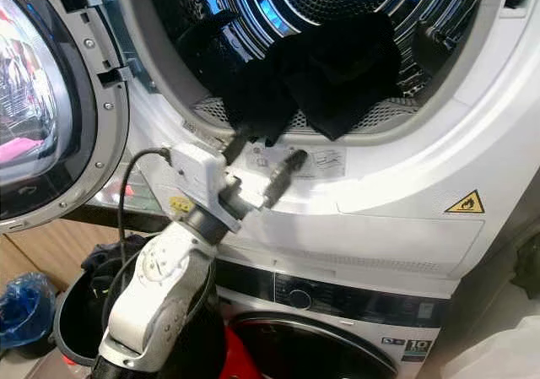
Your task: Clothes washing
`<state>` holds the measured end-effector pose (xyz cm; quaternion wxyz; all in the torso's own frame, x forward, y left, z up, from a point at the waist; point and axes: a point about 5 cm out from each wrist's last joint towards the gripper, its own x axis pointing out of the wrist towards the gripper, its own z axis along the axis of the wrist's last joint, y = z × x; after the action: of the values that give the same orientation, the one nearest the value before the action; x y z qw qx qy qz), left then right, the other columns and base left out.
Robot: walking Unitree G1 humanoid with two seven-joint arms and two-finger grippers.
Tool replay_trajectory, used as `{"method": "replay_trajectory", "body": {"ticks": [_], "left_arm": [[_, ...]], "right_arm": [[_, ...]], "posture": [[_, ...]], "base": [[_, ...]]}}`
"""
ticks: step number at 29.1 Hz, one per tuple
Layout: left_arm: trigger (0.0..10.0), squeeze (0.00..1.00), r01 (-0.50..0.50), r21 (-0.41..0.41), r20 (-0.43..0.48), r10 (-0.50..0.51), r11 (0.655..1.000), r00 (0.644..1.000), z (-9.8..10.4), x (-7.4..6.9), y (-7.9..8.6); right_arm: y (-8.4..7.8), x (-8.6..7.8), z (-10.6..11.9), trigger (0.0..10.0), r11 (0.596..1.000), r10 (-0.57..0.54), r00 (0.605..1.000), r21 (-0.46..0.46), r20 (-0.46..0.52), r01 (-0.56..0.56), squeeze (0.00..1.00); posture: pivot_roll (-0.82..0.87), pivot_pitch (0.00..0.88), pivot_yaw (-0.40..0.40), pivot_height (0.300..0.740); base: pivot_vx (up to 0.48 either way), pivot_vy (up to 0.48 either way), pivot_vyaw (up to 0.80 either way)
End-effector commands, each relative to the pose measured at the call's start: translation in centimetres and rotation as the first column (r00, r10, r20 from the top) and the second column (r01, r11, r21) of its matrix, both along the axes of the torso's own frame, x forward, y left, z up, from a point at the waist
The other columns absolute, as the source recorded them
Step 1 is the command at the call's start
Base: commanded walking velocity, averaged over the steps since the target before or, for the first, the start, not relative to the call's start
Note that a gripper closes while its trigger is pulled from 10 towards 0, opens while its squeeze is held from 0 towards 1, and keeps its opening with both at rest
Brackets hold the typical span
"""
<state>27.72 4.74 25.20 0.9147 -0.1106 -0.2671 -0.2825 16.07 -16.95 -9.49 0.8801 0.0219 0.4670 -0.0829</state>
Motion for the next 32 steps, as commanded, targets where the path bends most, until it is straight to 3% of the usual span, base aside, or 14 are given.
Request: {"method": "replay_trajectory", "body": {"ticks": [1,5,9,12,21,25,32], "left_arm": [[10.0,0.00,-0.011,-0.015,-0.014,0.011,1.000,1.000,0.2,0.3,0.3],[10.0,0.00,-0.009,-0.023,-0.020,0.008,1.000,1.000,0.2,0.4,0.4],[10.0,0.00,0.084,0.039,-0.068,-0.082,0.996,0.994,-2.3,-1.7,-1.0],[10.0,0.00,0.101,0.068,-0.078,-0.095,0.993,0.992,-2.9,-2.1,-1.1],[10.0,0.00,0.080,0.037,-0.099,-0.076,0.996,0.992,-2.6,-1.2,-0.5],[10.0,0.00,0.064,0.023,-0.068,-0.063,0.998,0.996,-1.5,0.0,0.0],[10.0,0.00,0.072,0.024,-0.069,-0.071,0.997,0.995,-1.1,0.9,0.6]], "right_arm": [[0.5,0.0,-0.1,10.0,1.000,0.016,1.000,0.013,-0.005,-0.016,0.00],[0.6,0.0,-0.1,10.0,1.000,0.016,1.000,0.014,-0.005,-0.016,0.00],[0.7,0.0,0.0,10.0,1.000,0.017,1.000,0.016,-0.003,-0.017,0.00],[0.7,0.0,0.0,10.0,1.000,0.014,1.000,0.016,-0.002,-0.014,0.00],[0.5,0.0,-0.1,10.0,1.000,0.014,1.000,0.014,-0.004,-0.014,0.00],[0.5,0.0,-0.1,10.0,1.000,0.015,1.000,0.012,-0.004,-0.015,0.00],[0.3,0.0,0.0,10.0,1.000,0.013,1.000,0.011,-0.003,-0.013,0.00]], "posture": [[0.12,0.000,0.099,0.740],[0.12,0.000,0.099,0.740],[0.12,0.000,0.098,0.740],[0.12,0.000,0.098,0.740],[0.11,0.000,0.094,0.740],[0.11,0.000,0.091,0.740],[0.10,0.000,0.090,0.740]], "base": [[0.000,0.000,0.00],[0.000,0.000,0.00],[0.000,0.000,0.00],[0.000,0.000,0.00],[0.000,0.000,0.00],[0.000,0.000,0.00],[0.000,0.000,0.00]]}}
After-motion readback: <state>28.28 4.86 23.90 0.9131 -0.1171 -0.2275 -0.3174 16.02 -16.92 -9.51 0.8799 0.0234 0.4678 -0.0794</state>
